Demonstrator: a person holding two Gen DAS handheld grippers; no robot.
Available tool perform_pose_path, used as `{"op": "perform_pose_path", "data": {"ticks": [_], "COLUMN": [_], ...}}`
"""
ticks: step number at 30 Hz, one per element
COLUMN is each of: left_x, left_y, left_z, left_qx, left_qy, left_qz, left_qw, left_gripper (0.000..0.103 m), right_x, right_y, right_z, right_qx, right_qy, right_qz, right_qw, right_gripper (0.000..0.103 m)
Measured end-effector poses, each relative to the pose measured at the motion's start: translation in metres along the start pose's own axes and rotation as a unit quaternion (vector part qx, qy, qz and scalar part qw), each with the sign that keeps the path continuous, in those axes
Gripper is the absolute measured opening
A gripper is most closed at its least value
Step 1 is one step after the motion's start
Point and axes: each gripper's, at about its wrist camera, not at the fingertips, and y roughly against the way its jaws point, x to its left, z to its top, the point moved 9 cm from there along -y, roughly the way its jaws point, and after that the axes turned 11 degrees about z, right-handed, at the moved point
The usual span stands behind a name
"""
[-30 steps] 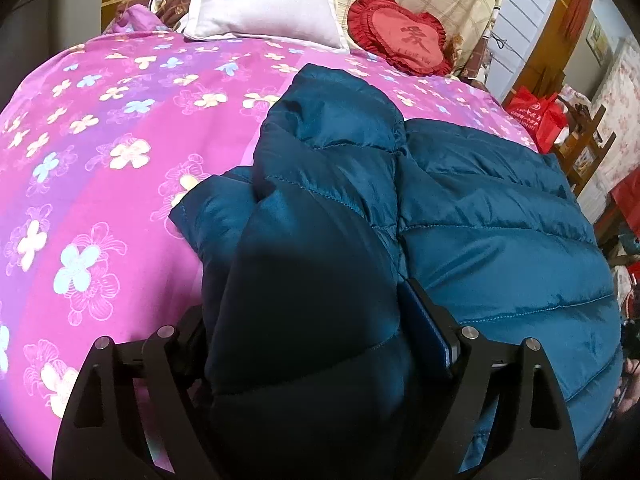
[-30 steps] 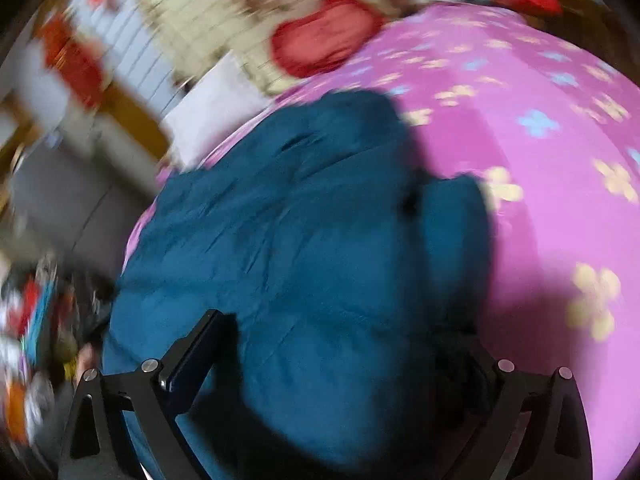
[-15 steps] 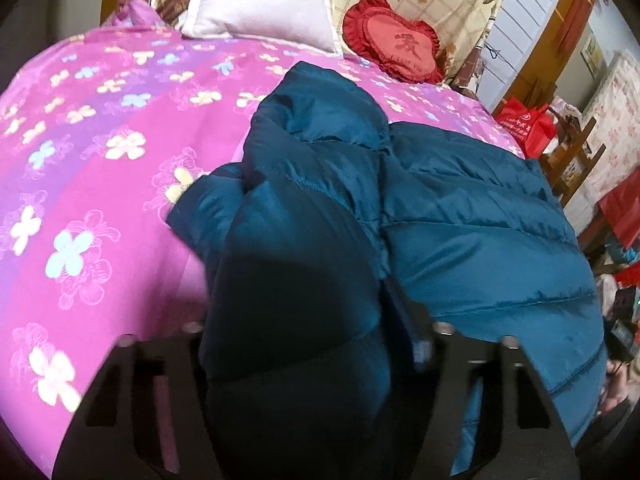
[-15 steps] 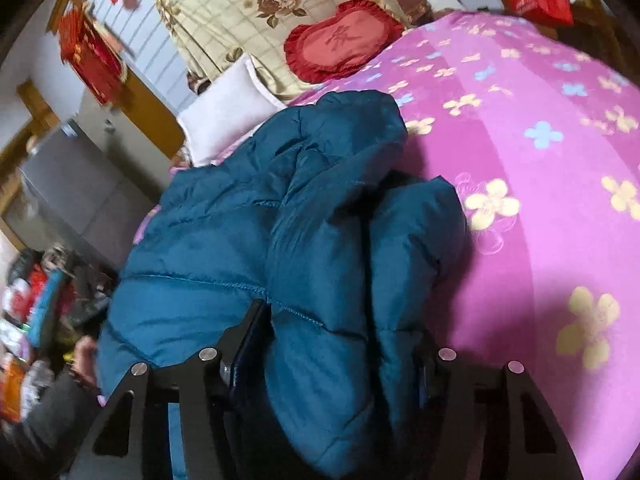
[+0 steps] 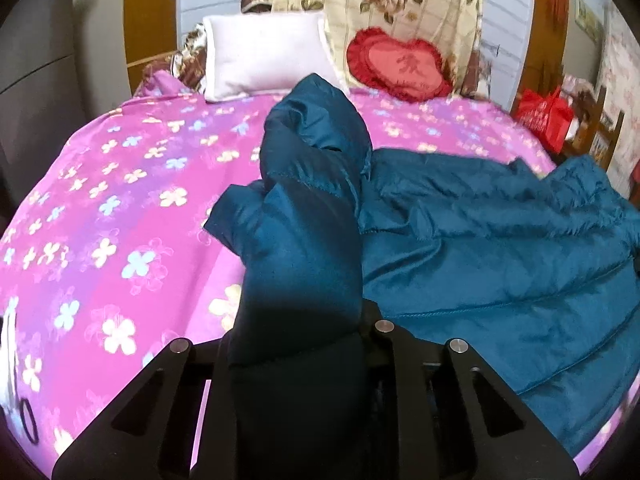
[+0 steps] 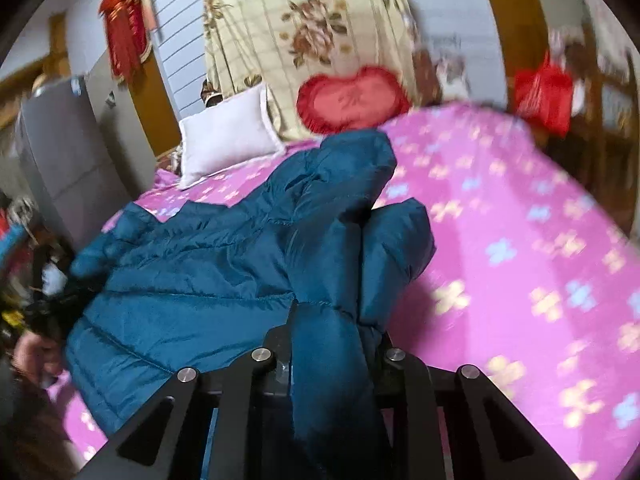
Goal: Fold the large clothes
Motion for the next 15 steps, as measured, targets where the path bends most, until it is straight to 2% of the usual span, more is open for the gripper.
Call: {"op": "perform_pose_path", "data": {"ticks": [4,7,12,15], "left_x": [-0.013,-0.038,-0.090,-0.117], "left_y": [0.031,0.056,0.077,0.066], "left_z": [0.012,0.025,0.049,0.052], "left_qx": [-0.022,-0.038,-0.035,-0.035], "left_qy": [0.024,0.016,0.018,-0.006], "left_qz": [-0.032,-0.062,-0.125,-0.115], "left_qw": [0.9990,0.9972,0.9914,0.9928], "left_gripper": [0.017,0.017,0.017,0.018], "right_x": [0.007,0.002,-0.044,-0.076], "right_y": [0.032,0.064,0.103,0.106], "right_z": [0.018,0.029,0.036,0.029], "right_qx": [-0.038,-0.075,-0.108,-0.112], "right_qy": [0.049,0.064,0.034,0.001], "right_qz": [-0.052,-0.090,-0.141,-0.140], "right_qw": [0.997,0.991,0.983,0.984], "right_gripper": [0.019,0.019,0.019,0.019]}}
